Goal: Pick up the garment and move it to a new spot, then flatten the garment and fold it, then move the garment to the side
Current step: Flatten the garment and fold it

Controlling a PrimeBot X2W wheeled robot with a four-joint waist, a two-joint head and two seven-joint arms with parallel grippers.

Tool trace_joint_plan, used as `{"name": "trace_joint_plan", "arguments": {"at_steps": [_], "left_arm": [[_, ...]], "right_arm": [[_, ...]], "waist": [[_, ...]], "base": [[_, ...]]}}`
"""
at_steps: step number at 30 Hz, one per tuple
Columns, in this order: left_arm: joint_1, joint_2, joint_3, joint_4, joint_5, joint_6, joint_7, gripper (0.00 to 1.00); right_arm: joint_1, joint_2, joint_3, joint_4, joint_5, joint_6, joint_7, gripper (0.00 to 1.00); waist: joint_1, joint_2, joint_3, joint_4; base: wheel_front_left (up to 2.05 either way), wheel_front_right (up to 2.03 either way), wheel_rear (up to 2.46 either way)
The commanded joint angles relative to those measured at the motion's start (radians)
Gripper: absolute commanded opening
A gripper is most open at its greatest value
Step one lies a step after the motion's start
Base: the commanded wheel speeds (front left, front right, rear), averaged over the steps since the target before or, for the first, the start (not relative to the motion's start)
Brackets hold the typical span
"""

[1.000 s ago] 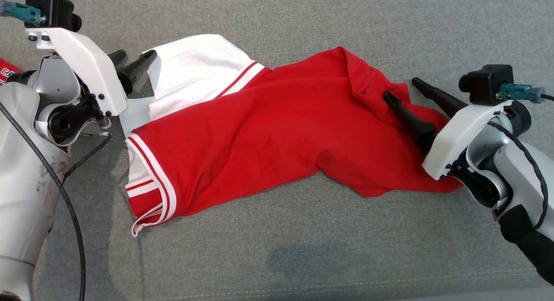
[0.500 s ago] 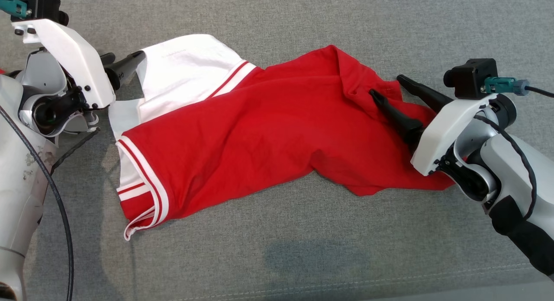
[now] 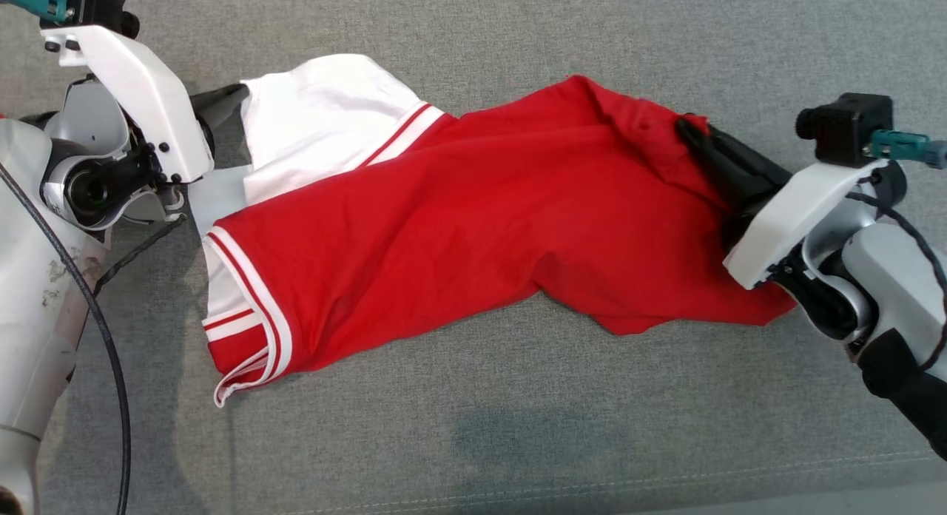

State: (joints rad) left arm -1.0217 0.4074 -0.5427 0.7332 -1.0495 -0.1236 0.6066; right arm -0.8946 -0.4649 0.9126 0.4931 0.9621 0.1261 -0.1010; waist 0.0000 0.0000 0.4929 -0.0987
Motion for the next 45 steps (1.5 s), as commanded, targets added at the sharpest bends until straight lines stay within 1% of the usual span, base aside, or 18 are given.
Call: {"name": "trace_joint_plan", "arguments": {"at_steps": [1, 3, 5, 6, 12, 22, 23, 26, 29, 31, 34, 36, 38, 39, 40, 42, 43, 45], "left_arm": [[-0.030, 0.067, 0.022, -0.058, -0.015, -0.007, -0.019, 0.00], [-0.031, 0.084, 0.016, -0.088, -0.023, -0.007, -0.031, 0.00], [-0.031, 0.092, 0.015, -0.099, -0.029, -0.007, -0.032, 0.00], [-0.032, 0.108, 0.012, -0.126, -0.044, -0.007, -0.034, 0.00], [-0.043, 0.141, 0.009, -0.181, -0.073, -0.007, -0.045, 0.00], [-0.047, 0.159, -0.017, -0.181, -0.071, -0.007, -0.077, 0.00], [-0.047, 0.160, -0.020, -0.178, -0.069, -0.007, -0.080, 0.00], [-0.049, 0.164, -0.029, -0.173, -0.069, -0.007, -0.088, 0.00], [-0.056, 0.167, -0.037, -0.177, -0.064, -0.007, -0.114, 0.00], [-0.070, 0.171, -0.045, -0.187, -0.052, -0.007, -0.153, 0.00], [-0.123, 0.199, -0.060, -0.183, -0.001, -0.007, -0.235, 0.00], [-0.179, 0.213, -0.063, -0.166, 0.028, -0.007, -0.300, 0.00], [-0.261, 0.232, -0.071, -0.151, 0.080, -0.007, -0.387, 0.00], [-0.313, 0.240, -0.069, -0.142, 0.112, -0.007, -0.447, 0.00], [-0.362, 0.243, -0.071, -0.127, 0.133, -0.007, -0.484, 0.00], [-0.474, 0.250, -0.085, -0.118, 0.191, -0.007, -0.566, 0.00], [-0.535, 0.249, -0.087, -0.123, 0.220, -0.007, -0.618, 0.00], [-0.604, 0.237, -0.122, -0.131, 0.257, -0.007, -0.672, 0.00]], "right_arm": [[0.051, -0.047, -0.020, -0.033, 0.019, 0.005, -0.049, 0.00], [0.079, -0.070, -0.038, -0.053, 0.029, 0.005, -0.077, 0.00], [0.091, -0.080, -0.045, -0.064, 0.032, 0.005, -0.085, 0.00], [0.115, -0.097, -0.058, -0.087, 0.037, 0.005, -0.094, 0.00], [0.149, -0.130, -0.098, -0.125, 0.034, 0.005, -0.085, 0.00], [0.194, -0.155, -0.167, -0.116, 0.010, 0.005, -0.062, 0.00], [0.199, -0.158, -0.171, -0.113, 0.006, 0.005, -0.060, 0.04], [0.215, -0.161, -0.193, -0.106, 0.009, 0.005, -0.059, 0.00], [0.221, -0.165, -0.215, -0.103, 0.013, 0.005, -0.059, 0.00], [0.199, -0.163, -0.224, -0.101, 0.012, 0.005, -0.050, 0.00], [0.082, -0.137, -0.233, -0.082, -0.001, 0.005, -0.027, 0.00], [-0.052, -0.100, -0.237, -0.053, -0.011, 0.005, -0.007, 0.00], [-0.210, -0.059, -0.238, -0.011, -0.038, 0.005, -0.008, 0.00], [-0.289, -0.039, -0.243, 0.019, -0.054, 0.005, -0.018, 0.00], [-0.370, -0.027, -0.240, 0.051, -0.091, 0.005, -0.039, 0.00], [-0.514, 0.012, -0.279, 0.128, -0.133, 0.005, -0.107, 0.00], [-0.577, 0.019, -0.290, 0.159, -0.171, 0.005, -0.129, 0.00], [-0.637, 0.044, -0.283, 0.185, -0.194, 0.005, -0.145, 0.00]], "waist": [[0.0000, 0.0000, -0.002, 0.005], [0.0000, 0.0000, -0.006, 0.005], [0.0000, 0.0000, -0.007, 0.005], [0.0000, 0.0000, -0.010, 0.003], [0.0000, 0.0000, -0.013, 0.003], [0.0000, 0.0000, -0.019, 0.006], [0.0000, 0.0000, -0.019, 0.007], [0.0000, 0.0000, -0.018, 0.006], [0.0000, 0.0000, -0.014, 0.006], [0.0000, 0.0000, -0.013, 0.002], [0.0000, 0.0000, -0.024, -0.020], [0.0000, 0.0000, -0.044, -0.039], [0.0000, 0.0000, -0.070, -0.055], [0.0000, 0.0000, -0.084, -0.059], [0.0000, 0.0000, -0.098, -0.063], [0.0000, 0.0000, -0.119, -0.064], [0.0000, 0.0000, -0.118, -0.058], [0.0000, 0.0000, -0.119, -0.037]], "base": [[0.00, 0.00, 0.00], [0.00, 0.00, 0.00], [0.00, 0.00, 0.00], [0.00, 0.00, 0.00], [0.00, 0.00, 0.00], [0.00, 0.00, 0.00], [0.00, 0.00, 0.00], [0.00, 0.00, 0.00], [0.00, 0.00, 0.00], [0.00, 0.00, 0.00], [0.00, 0.00, 0.00], [0.00, 0.00, 0.00], [0.00, 0.00, 0.00], [0.00, 0.00, 0.00], [0.00, 0.00, 0.00], [0.00, 0.00, 0.00], [0.00, 0.00, 0.00], [0.00, 0.00, 0.00]]}}
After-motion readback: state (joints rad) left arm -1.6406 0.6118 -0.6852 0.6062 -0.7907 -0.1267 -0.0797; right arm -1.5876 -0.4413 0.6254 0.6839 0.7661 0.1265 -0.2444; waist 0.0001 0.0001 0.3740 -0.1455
